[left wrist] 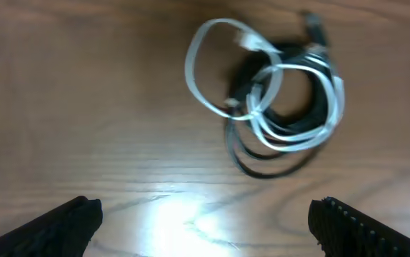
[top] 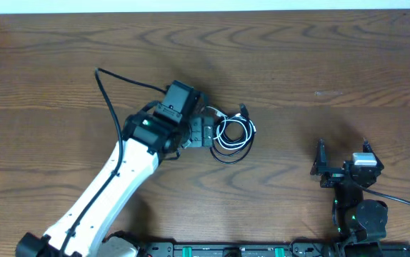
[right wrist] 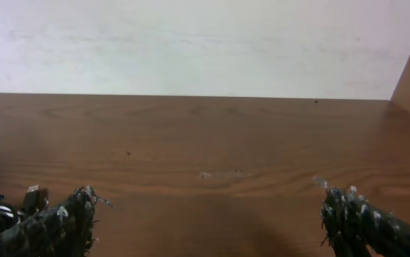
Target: Untangle cables
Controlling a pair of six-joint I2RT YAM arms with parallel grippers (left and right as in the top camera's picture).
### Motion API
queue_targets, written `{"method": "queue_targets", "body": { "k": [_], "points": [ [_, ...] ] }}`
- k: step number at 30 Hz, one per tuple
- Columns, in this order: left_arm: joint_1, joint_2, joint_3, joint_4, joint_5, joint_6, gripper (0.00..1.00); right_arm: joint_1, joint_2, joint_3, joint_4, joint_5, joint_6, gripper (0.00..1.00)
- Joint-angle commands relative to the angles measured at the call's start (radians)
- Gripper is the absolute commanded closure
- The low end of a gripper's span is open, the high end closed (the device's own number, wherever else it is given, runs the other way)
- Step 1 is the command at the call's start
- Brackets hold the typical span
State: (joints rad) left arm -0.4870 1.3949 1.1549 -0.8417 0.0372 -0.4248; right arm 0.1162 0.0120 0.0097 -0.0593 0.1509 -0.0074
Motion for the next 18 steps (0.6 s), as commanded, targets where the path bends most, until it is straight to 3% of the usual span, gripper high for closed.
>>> {"method": "queue_targets", "body": {
  "k": [1, 8, 12, 18],
  "points": [
    [0.082, 0.044, -0.006, -0.008, -0.048, -0.071, 0.02, -0.005, -0.006, -0.004, -0.001, 0.003, 0.010, 0.01],
    [0.150, 0.116, -0.006, -0.046, 0.002, -0.071, 0.02, -0.005, -0.006, -0.004, -0.001, 0.003, 0.010, 0.01],
    [0.149, 0.130, -0.007, -0.071, 0.132, -0.060, 0.02, -0.005, -0.006, -0.004, -0.001, 0.003, 0.010, 0.01],
    [0.149, 0.131, -0.007, -0.066, 0.314, 0.095, 0.02, -0.005, -0.006, -0.004, -0.001, 0.003, 0.010, 0.01]
  ]
}}
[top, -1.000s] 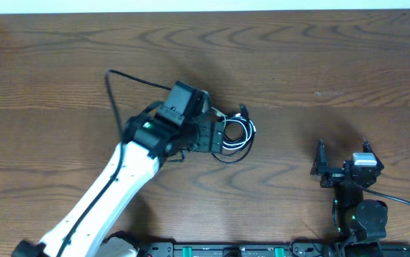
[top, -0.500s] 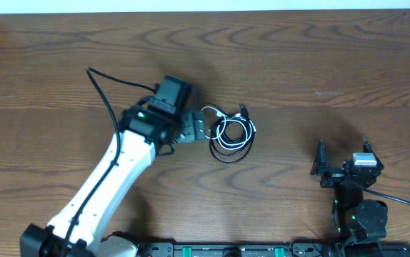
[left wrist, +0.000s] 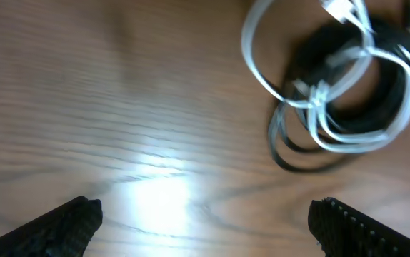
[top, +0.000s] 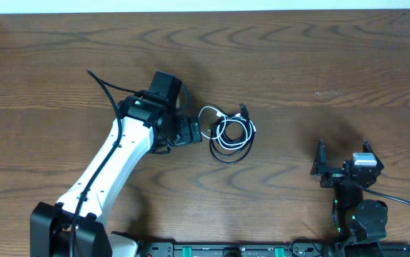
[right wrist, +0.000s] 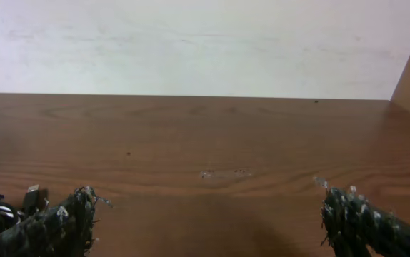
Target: Untangle cables
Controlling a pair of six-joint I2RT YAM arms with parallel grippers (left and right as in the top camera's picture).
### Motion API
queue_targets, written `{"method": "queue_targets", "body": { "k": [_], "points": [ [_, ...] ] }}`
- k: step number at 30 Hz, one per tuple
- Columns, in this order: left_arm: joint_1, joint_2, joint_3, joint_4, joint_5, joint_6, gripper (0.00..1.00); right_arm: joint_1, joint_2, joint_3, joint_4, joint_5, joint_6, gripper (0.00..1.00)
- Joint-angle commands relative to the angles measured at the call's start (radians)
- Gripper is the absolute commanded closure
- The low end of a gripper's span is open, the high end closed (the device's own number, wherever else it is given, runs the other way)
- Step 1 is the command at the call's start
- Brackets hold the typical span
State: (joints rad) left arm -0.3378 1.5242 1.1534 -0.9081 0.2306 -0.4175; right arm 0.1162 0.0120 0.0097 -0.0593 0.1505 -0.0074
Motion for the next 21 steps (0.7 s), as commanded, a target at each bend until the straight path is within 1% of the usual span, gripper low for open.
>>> {"method": "queue_targets", "body": {
  "k": [1, 5, 9, 13, 19, 21],
  "points": [
    [0.000, 0.002, -0.006, 0.000, 0.127, 0.095, 0.02, -0.005, -0.006, -0.004, -0.001, 0.003, 0.010, 0.01],
    [0.000, 0.002, -0.006, 0.006, 0.122, 0.095, 0.02, -0.005, -0.006, -0.004, -0.001, 0.003, 0.010, 0.01],
    [0.000, 0.003, -0.007, 0.061, 0.085, 0.092, 0.02, -0.005, -0.006, -0.004, -0.001, 0.004, 0.010, 0.01],
    [0.000, 0.006, -0.007, 0.128, 0.028, 0.053, 0.02, -0.005, -0.006, -0.004, -0.001, 0.003, 0.010, 0.01],
    [0.000, 0.023, -0.011, 0.239, 0.027, 0.034, 0.02, -0.005, -0.006, -0.004, -0.001, 0.003, 0.010, 0.01],
    [-0.003, 0.042, -0.013, 0.251, 0.027, -0.014, 0.02, -0.005, -0.006, -0.004, -0.001, 0.004, 0.010, 0.01]
  ]
}}
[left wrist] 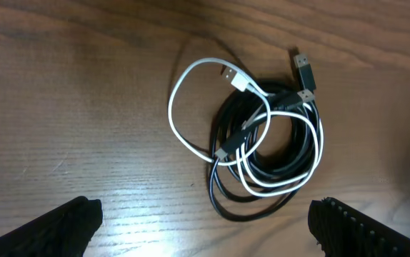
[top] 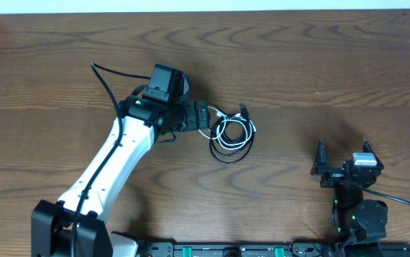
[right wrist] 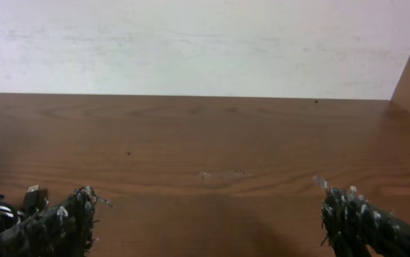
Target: Untangle cables
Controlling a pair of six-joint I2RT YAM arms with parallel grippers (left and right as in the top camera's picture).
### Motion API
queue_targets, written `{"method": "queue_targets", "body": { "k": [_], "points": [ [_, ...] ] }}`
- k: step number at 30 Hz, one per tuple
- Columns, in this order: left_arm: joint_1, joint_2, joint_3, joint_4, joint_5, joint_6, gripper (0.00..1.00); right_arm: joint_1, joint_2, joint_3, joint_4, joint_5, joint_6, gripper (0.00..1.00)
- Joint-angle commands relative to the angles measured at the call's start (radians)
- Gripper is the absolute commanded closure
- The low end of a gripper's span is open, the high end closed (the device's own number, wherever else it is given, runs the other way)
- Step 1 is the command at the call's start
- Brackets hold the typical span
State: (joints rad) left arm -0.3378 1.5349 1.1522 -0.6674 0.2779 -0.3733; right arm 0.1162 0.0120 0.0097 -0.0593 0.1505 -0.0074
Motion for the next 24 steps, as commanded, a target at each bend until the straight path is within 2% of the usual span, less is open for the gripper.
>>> {"method": "queue_targets", "body": {
  "k": [1, 13, 18, 24],
  "points": [
    [-0.005, 0.040, -0.013, 0.013, -0.021, -0.077, 0.02, -0.005, -0.006, -0.004, -0.001, 0.003, 0.010, 0.01],
    [-0.037, 0.222, -0.018, 0.083, -0.021, -0.097, 0.01, -0.005, -0.006, -0.004, -0.001, 0.003, 0.010, 0.01],
    [-0.038, 0.286, -0.018, 0.103, -0.021, -0.097, 0.09, -0.005, -0.006, -0.004, -0.001, 0.003, 0.010, 0.01],
    [-0.039, 0.320, -0.018, 0.124, -0.076, -0.131, 0.09, -0.005, -0.006, -0.004, -0.001, 0.004, 0.010, 0.01]
  ]
}}
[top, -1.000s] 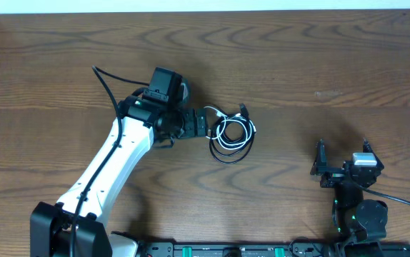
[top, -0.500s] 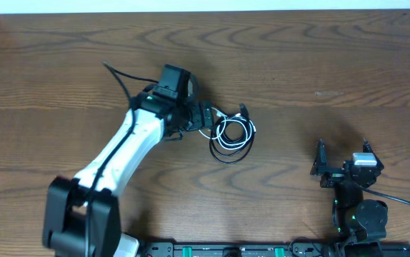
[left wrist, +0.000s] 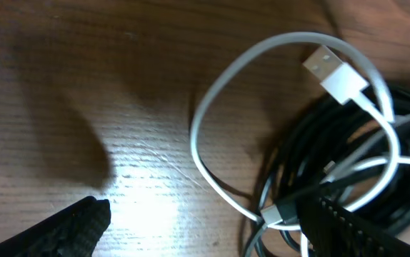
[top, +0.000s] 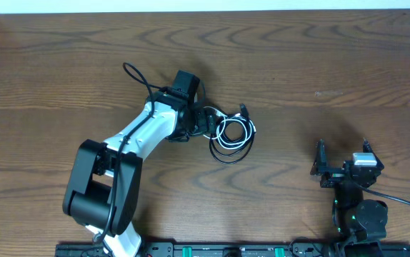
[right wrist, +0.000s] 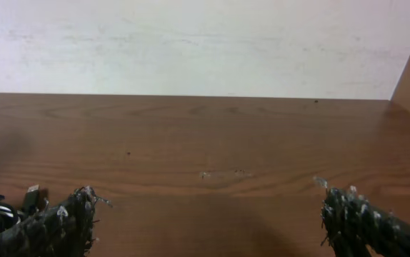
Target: Untangle cables
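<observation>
A white cable (top: 226,129) and a black cable (top: 235,150) lie coiled together on the table, and the black cable's plug (top: 243,110) sticks out at the top. My left gripper (top: 206,121) is open, low at the bundle's left edge. In the left wrist view the white loop (left wrist: 212,135) and its USB plug (left wrist: 333,68) lie between my open fingers (left wrist: 76,225), with the right finger over the black coil (left wrist: 376,153). My right gripper (top: 341,158) stands open near the front right, holding nothing. The bundle shows at that view's far left.
The wooden table (top: 319,57) runs back to a white wall (right wrist: 205,43). The left arm's own black lead (top: 137,75) arches above its wrist. A wooden side panel rises at the right of the right wrist view.
My left gripper has moved right and come down close to the bundle, so the white loop now fills its view. The cables lie as before. The right arm has not moved.
My left gripper stood open just left of the bundle, then a little farther left, then higher with the whole bundle in view. Now it is low over the white loop, still open. The cables and the right arm have stayed put throughout.
</observation>
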Controlling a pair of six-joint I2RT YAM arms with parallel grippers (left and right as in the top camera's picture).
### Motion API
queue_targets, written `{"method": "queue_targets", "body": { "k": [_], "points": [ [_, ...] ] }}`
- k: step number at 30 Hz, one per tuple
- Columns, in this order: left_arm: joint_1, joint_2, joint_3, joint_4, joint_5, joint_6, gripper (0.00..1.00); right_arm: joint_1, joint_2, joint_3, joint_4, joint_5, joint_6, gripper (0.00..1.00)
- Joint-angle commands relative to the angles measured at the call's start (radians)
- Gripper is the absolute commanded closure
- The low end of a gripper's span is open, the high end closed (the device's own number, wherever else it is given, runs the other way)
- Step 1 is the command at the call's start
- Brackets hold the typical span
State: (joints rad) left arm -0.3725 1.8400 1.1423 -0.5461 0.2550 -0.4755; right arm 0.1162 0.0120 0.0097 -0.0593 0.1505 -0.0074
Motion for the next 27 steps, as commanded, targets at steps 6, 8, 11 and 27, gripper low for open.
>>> {"method": "queue_targets", "body": {
  "k": [6, 8, 11, 27],
  "points": [
    [-0.004, 0.019, -0.008, 0.021, -0.117, -0.092, 0.10, -0.005, -0.006, -0.004, -0.001, 0.003, 0.010, 0.01],
    [-0.004, 0.019, -0.008, 0.029, -0.119, -0.092, 0.11, -0.005, -0.006, -0.004, -0.001, 0.004, 0.010, 0.01],
    [-0.004, 0.019, -0.008, 0.032, -0.171, -0.116, 0.15, -0.005, -0.006, -0.004, -0.001, 0.003, 0.010, 0.01],
    [-0.007, 0.023, -0.009, 0.058, -0.241, -0.208, 0.26, -0.005, -0.006, -0.004, -0.001, 0.003, 0.010, 0.01]
  ]
}}
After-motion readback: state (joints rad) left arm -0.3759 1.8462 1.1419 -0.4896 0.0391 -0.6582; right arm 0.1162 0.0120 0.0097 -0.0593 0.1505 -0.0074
